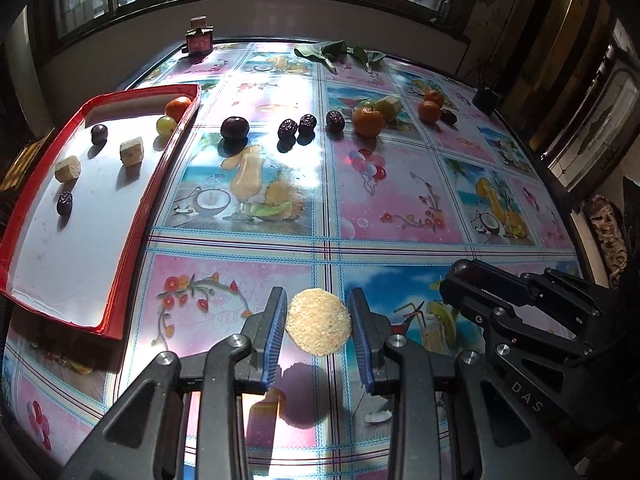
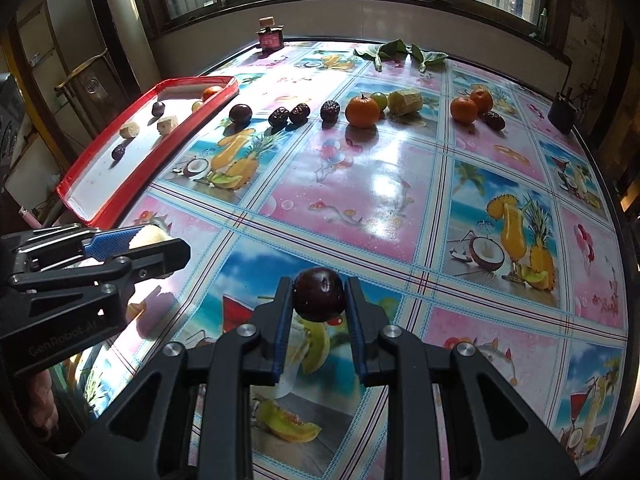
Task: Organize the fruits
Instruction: 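Carry the rice cake and plum into the red tray and open both tools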
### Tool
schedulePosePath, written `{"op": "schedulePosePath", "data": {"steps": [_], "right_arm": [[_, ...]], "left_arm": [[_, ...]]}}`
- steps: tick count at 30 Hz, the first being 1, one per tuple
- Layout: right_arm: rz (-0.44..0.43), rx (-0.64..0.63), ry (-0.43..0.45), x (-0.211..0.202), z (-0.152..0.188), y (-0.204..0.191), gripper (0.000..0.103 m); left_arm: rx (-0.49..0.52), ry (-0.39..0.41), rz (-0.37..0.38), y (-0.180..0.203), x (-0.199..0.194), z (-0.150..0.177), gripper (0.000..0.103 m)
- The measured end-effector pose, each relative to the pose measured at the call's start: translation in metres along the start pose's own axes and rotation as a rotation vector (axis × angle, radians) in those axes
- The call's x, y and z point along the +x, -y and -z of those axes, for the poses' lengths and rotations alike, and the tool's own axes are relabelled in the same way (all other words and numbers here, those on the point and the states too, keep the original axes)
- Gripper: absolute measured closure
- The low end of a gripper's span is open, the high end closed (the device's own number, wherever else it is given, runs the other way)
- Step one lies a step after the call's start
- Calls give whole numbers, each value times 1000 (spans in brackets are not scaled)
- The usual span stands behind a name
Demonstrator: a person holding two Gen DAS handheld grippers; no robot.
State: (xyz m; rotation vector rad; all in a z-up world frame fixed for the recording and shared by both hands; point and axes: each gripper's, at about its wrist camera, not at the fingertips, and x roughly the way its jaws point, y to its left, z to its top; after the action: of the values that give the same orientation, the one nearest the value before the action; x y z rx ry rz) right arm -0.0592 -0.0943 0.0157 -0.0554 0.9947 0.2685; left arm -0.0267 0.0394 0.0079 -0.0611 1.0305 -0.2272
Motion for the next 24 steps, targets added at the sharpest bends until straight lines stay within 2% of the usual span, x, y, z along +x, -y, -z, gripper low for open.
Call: {"op": "schedulePosePath", "data": {"steps": [10,24], "right_arm": [[-37,-57,37,-4,-27,-40,75],[-167,-133,86,21,-91,-132,75]], "left_arm": [[-42,40,-32,-31,-21,-9,72],[-195,115,-128,-128,-51,-36,72]]}}
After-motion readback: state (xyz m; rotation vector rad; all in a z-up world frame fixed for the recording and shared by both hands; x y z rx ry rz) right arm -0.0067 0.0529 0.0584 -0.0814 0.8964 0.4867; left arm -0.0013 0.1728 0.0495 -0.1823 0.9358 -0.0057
